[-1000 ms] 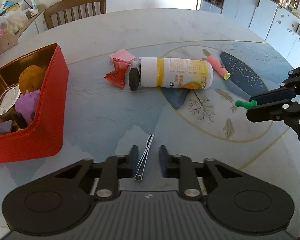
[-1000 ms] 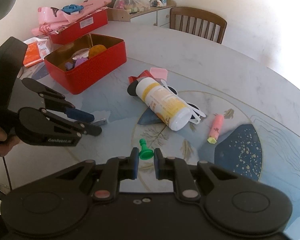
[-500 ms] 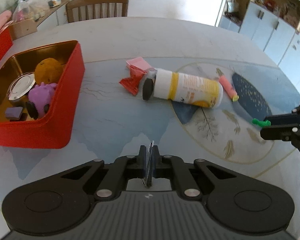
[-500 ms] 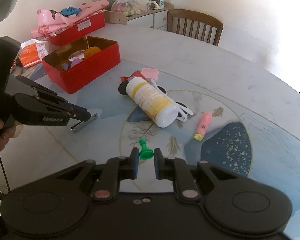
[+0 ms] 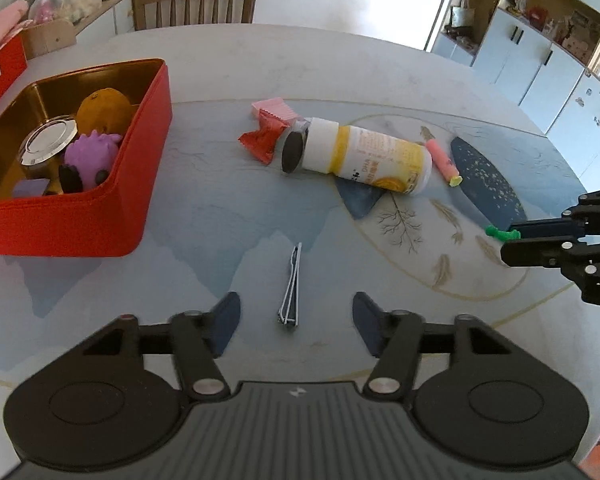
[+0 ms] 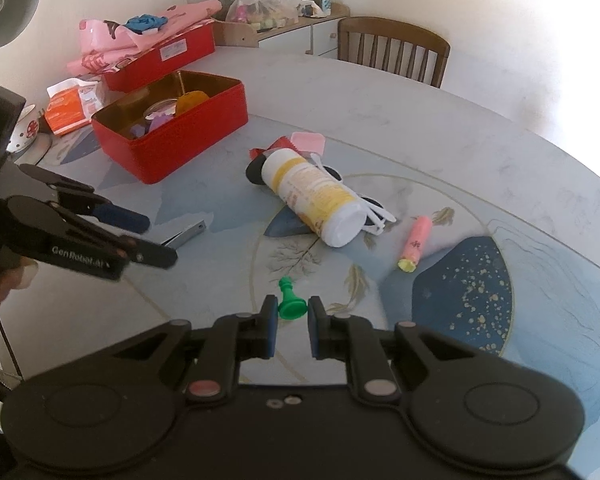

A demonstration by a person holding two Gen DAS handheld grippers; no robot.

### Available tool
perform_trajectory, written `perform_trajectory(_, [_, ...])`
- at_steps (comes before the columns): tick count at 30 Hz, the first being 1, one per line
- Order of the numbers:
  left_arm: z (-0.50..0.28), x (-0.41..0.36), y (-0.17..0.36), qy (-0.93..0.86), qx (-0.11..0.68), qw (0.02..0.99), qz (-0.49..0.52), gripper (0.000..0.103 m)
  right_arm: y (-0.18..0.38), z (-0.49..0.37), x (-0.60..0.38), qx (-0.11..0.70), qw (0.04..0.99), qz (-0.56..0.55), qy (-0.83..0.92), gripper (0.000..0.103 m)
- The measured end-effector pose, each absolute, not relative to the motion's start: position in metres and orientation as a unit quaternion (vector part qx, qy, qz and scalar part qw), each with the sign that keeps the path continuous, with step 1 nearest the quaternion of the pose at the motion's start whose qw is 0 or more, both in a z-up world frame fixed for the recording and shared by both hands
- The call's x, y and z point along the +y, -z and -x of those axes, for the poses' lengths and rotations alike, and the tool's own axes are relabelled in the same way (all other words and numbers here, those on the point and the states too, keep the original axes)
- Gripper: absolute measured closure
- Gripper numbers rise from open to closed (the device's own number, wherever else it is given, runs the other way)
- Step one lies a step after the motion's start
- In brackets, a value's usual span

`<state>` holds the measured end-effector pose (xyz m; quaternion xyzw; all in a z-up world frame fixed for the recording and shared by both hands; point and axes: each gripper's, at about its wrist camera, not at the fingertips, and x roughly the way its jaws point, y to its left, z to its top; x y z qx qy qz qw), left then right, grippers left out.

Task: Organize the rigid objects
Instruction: 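Lift the nail clipper with the left gripper while the right holds the green piece, then carry clipper and green piece over the red tin and open both grippers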

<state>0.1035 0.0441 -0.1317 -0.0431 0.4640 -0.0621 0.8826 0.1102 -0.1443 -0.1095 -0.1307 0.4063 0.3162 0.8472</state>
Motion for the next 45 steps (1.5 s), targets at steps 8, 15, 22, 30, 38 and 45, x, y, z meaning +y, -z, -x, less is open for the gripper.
perform_trajectory(8, [-0.106, 0.042, 0.142, 0.043, 0.468, 0.883, 0.022, 0.08, 0.11, -0.108, -0.141, 0.407, 0.846, 0.133, -0.316, 0.089])
perform_trajectory(15, [-0.102, 0.028, 0.144, 0.036, 0.456, 0.889, -0.024, 0.092, 0.112, -0.107, -0.136, 0.41, 0.845, 0.139, -0.315, 0.089])
perform_trajectory(22, [-0.114, 0.061, 0.128, 0.018, 0.46, 0.885, 0.069, 0.092, 0.108, -0.11, -0.132, 0.403, 0.847, 0.139, -0.316, 0.089])
perform_trajectory(30, [-0.119, 0.083, 0.096, 0.017, 0.432, 0.899, 0.073, 0.092, 0.096, -0.117, -0.117, 0.386, 0.854, 0.136, -0.321, 0.089])
perform_trajectory(38, [-0.123, 0.112, 0.068, 0.019, 0.416, 0.903, 0.102, 0.092, 0.082, -0.125, -0.091, 0.368, 0.857, 0.135, -0.333, 0.089])
perform_trajectory(45, [-0.132, 0.147, 0.036, 0.016, 0.389, 0.913, 0.121, 0.092, 0.063, -0.142, -0.054, 0.347, 0.861, 0.132, -0.346, 0.089])
